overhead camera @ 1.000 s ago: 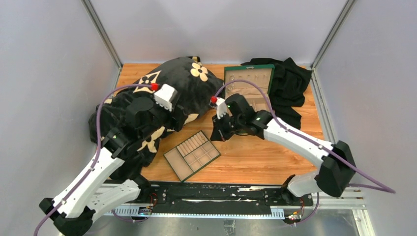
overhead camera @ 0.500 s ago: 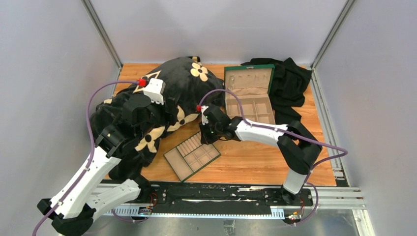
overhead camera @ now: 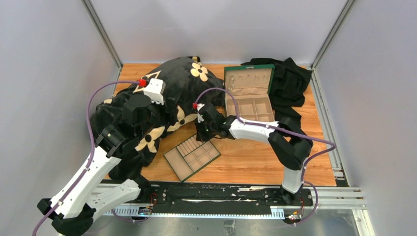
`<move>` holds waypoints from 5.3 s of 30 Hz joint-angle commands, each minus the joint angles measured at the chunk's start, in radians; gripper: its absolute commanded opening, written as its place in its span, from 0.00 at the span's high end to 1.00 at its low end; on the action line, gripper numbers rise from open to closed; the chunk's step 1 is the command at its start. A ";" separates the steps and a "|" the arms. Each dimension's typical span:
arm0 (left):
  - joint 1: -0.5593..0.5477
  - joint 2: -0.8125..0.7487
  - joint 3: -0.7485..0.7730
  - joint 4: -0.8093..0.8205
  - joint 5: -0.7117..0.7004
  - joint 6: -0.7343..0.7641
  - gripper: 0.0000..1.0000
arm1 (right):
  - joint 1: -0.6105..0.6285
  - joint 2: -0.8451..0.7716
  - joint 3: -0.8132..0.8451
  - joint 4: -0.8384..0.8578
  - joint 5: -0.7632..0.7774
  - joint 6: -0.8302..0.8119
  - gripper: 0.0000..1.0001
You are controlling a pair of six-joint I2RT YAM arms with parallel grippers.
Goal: Organize the mixed jewelry
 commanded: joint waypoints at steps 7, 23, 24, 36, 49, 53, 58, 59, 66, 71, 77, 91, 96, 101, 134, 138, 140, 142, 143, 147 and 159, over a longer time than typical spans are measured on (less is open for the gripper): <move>0.005 0.012 0.005 -0.003 -0.020 0.035 0.22 | 0.016 0.069 0.047 0.009 -0.019 0.008 1.00; 0.005 0.013 -0.005 0.001 -0.024 0.035 0.22 | 0.021 0.033 0.024 0.042 -0.073 0.011 1.00; 0.004 0.013 -0.005 0.002 -0.023 0.034 0.22 | 0.021 0.032 0.022 0.043 -0.076 0.012 1.00; 0.004 0.013 -0.007 0.002 -0.016 0.029 0.22 | 0.009 0.027 -0.048 0.115 -0.115 0.050 1.00; 0.005 0.001 -0.007 -0.004 -0.011 0.020 0.22 | -0.016 -0.003 -0.105 0.167 -0.130 0.081 1.00; 0.005 -0.002 -0.009 -0.005 -0.007 0.015 0.22 | -0.035 -0.014 -0.131 0.197 -0.147 0.113 1.00; 0.005 -0.006 -0.011 -0.004 -0.003 0.009 0.22 | -0.055 -0.016 -0.150 0.212 -0.162 0.131 1.00; 0.005 -0.006 -0.010 -0.003 -0.001 0.008 0.22 | -0.057 -0.020 -0.157 0.219 -0.163 0.134 1.00; 0.005 -0.006 -0.011 0.001 0.006 -0.002 0.22 | -0.075 -0.032 -0.175 0.239 -0.172 0.153 1.00; 0.005 -0.006 -0.009 0.005 0.011 -0.002 0.22 | -0.085 -0.034 -0.185 0.240 -0.165 0.153 1.00; 0.005 -0.002 -0.009 0.008 0.019 -0.004 0.22 | -0.093 -0.029 -0.186 0.229 -0.151 0.157 1.00; 0.005 0.009 -0.008 0.021 0.038 -0.004 0.22 | -0.108 0.004 -0.139 0.261 -0.313 0.134 1.00; 0.005 0.012 -0.007 0.022 0.041 0.001 0.22 | -0.114 0.052 -0.105 0.295 -0.441 0.151 1.00; 0.005 0.017 -0.005 0.026 0.044 0.003 0.22 | -0.128 0.076 -0.104 0.318 -0.471 0.178 1.00; 0.005 0.033 0.002 0.027 0.038 0.004 0.22 | -0.211 0.116 -0.147 0.378 -0.563 0.201 1.00; 0.005 0.034 0.002 0.029 0.042 0.003 0.22 | -0.227 0.128 -0.142 0.376 -0.590 0.202 1.00; 0.005 0.035 0.002 0.030 0.042 0.001 0.22 | -0.228 0.143 -0.134 0.365 -0.602 0.195 1.00; 0.005 0.036 0.002 0.030 0.043 0.000 0.22 | -0.228 0.149 -0.135 0.366 -0.610 0.194 1.00; 0.005 0.036 0.002 0.031 0.042 -0.001 0.22 | -0.228 0.149 -0.135 0.367 -0.614 0.192 1.00; 0.005 0.032 -0.001 0.028 0.040 -0.004 0.22 | -0.229 0.144 -0.136 0.368 -0.626 0.189 1.00; 0.005 0.035 -0.001 0.034 0.045 -0.010 0.22 | -0.230 0.160 -0.115 0.367 -0.657 0.188 1.00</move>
